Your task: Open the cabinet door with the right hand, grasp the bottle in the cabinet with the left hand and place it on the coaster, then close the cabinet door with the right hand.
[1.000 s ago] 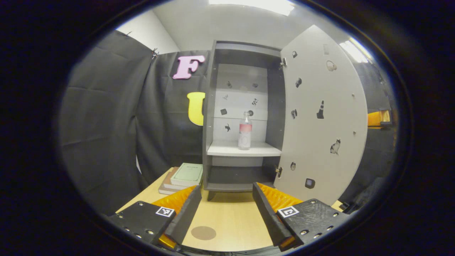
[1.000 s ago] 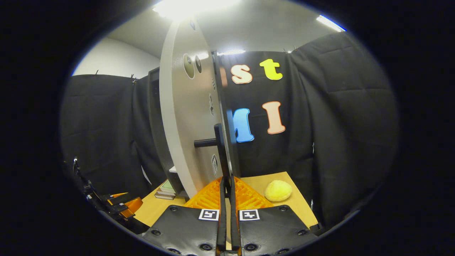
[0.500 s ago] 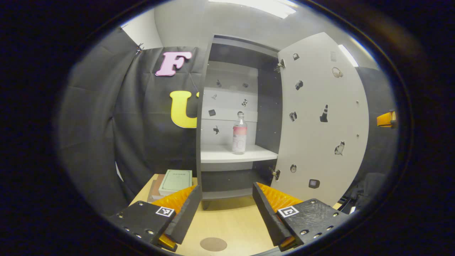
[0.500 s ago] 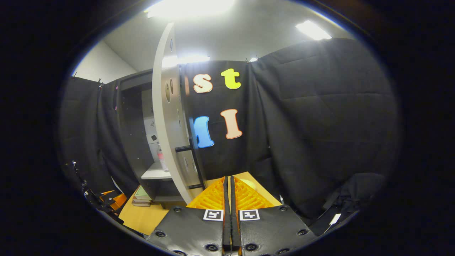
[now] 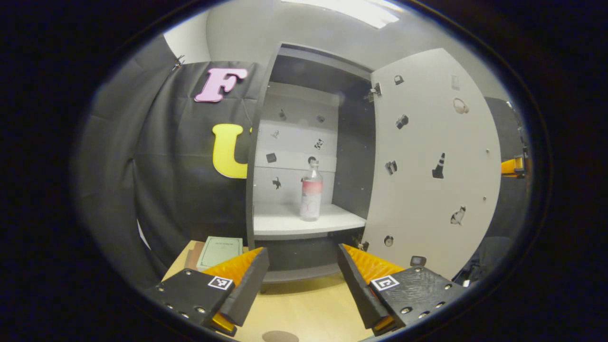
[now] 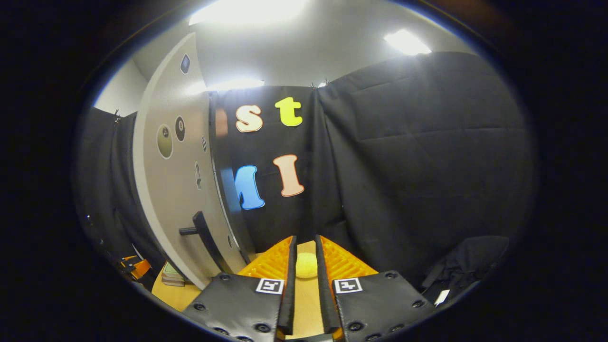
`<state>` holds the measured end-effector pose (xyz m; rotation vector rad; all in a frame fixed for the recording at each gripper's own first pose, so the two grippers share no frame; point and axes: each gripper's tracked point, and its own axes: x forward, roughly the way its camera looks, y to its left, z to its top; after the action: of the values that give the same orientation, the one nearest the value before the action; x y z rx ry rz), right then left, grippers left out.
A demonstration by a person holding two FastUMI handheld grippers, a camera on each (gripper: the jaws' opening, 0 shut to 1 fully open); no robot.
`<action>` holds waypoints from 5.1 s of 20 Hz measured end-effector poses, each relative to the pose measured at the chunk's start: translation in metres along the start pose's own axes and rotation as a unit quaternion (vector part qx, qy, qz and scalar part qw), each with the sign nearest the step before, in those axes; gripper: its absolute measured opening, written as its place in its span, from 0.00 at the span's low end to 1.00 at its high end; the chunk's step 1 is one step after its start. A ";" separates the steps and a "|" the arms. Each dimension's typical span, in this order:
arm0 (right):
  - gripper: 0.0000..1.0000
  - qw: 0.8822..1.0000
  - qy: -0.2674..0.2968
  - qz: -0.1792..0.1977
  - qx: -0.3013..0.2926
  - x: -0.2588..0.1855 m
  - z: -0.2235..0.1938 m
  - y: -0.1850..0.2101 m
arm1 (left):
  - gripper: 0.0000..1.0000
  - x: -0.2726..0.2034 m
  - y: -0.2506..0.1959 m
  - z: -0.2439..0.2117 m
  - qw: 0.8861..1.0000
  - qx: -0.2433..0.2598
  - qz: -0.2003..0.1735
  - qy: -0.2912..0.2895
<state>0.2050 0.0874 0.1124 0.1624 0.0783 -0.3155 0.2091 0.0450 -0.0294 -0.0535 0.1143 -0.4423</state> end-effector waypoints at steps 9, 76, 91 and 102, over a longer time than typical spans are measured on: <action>0.97 0.997 0.027 0.057 -0.032 0.029 -0.011 0.005 | 0.88 0.119 -0.012 0.058 1.000 0.004 0.000 -0.018; 0.97 0.997 0.023 0.062 -0.045 0.033 -0.019 -0.012 | 0.73 0.039 0.056 0.007 0.998 -0.014 0.059 -0.017; 0.98 0.994 0.029 0.078 -0.069 0.022 -0.019 -0.010 | 0.71 -0.036 0.065 -0.199 0.988 -0.005 0.154 0.017; 0.98 0.995 0.060 0.061 -0.042 0.011 -0.035 -0.012 | 0.73 -0.037 0.045 -0.277 0.988 0.058 0.140 0.039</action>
<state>0.2101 0.0788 0.0756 0.1029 0.1997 -0.1797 0.1611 0.0939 -0.3039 0.0929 0.1707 -0.1687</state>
